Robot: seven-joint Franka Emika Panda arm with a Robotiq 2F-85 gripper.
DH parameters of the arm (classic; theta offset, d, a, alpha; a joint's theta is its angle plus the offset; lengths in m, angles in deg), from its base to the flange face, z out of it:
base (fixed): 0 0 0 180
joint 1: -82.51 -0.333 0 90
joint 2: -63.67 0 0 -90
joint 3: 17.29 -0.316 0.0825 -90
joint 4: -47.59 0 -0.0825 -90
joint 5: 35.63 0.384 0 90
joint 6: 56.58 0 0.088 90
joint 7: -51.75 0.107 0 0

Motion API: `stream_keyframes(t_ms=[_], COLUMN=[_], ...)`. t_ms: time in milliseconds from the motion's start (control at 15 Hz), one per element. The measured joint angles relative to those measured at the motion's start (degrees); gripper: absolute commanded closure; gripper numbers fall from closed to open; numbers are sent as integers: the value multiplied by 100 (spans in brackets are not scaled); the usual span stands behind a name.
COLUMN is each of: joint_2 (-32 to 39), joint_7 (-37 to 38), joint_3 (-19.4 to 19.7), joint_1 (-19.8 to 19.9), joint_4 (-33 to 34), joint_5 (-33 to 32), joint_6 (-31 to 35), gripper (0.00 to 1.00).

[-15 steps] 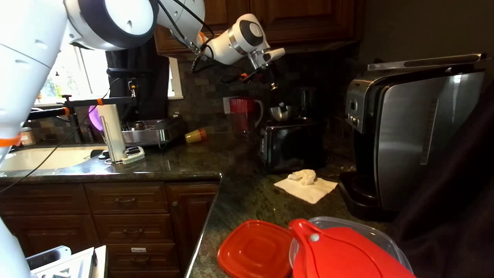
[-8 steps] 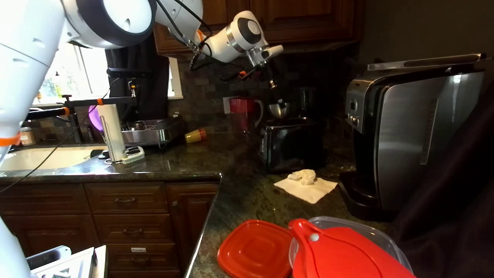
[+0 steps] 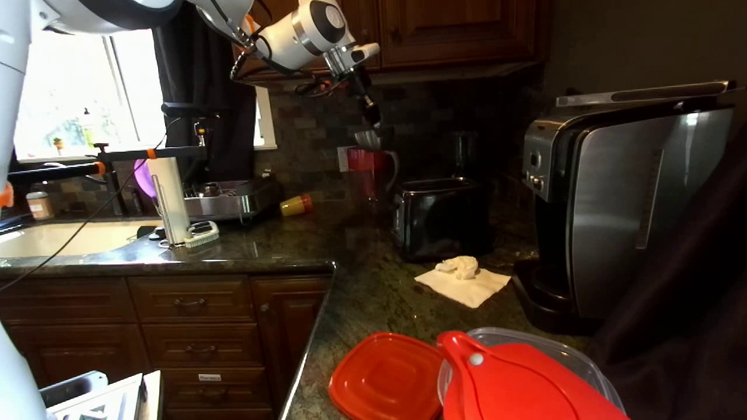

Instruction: Put the bowl on the left counter

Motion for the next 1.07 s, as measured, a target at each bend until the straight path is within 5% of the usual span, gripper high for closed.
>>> stream_keyframes(t_ms=[533,867,1067], joint_2=[-134,130,486], joint_7=[-350,-1306,-2290], joint_3=[226,34,36], joint_1=[-223,-93,-131], joint_4=[-245,-792,-1073], joint_5=[277,1134,1862], joint_6=[197,1792,1999], gripper=[99,99,99])
